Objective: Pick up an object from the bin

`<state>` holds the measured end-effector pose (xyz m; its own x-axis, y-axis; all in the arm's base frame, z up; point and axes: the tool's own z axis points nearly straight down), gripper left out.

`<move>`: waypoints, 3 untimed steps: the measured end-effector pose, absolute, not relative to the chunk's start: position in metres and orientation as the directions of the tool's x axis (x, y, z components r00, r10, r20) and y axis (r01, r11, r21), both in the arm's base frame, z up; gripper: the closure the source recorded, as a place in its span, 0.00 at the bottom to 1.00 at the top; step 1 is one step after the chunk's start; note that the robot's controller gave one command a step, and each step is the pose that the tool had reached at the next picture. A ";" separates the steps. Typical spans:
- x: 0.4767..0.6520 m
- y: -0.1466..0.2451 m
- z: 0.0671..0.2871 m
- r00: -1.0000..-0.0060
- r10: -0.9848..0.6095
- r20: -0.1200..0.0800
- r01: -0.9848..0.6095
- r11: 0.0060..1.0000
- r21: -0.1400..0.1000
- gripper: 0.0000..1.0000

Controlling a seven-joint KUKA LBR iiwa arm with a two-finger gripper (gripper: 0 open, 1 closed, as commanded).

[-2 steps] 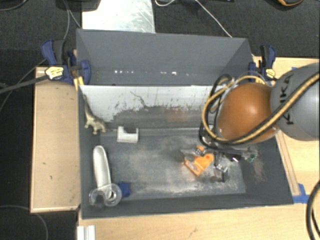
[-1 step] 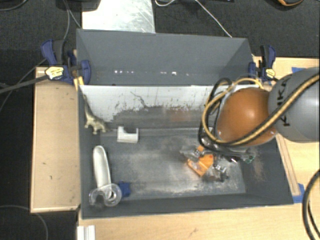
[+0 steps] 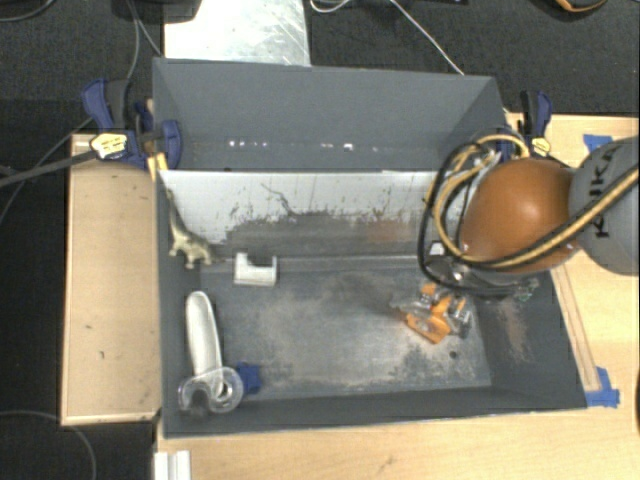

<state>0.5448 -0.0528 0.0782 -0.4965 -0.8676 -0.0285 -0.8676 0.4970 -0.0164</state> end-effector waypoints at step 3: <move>0.545 -0.052 0.088 -0.498 -0.867 -0.031 -0.867 0.499 -0.018 1.00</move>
Offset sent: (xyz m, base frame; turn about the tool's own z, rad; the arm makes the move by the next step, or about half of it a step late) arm -0.0001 -0.0001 0.0143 0.0000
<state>0.5447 -0.0523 0.0878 -0.4979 -0.8667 -0.0312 -0.8667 0.4985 -0.0180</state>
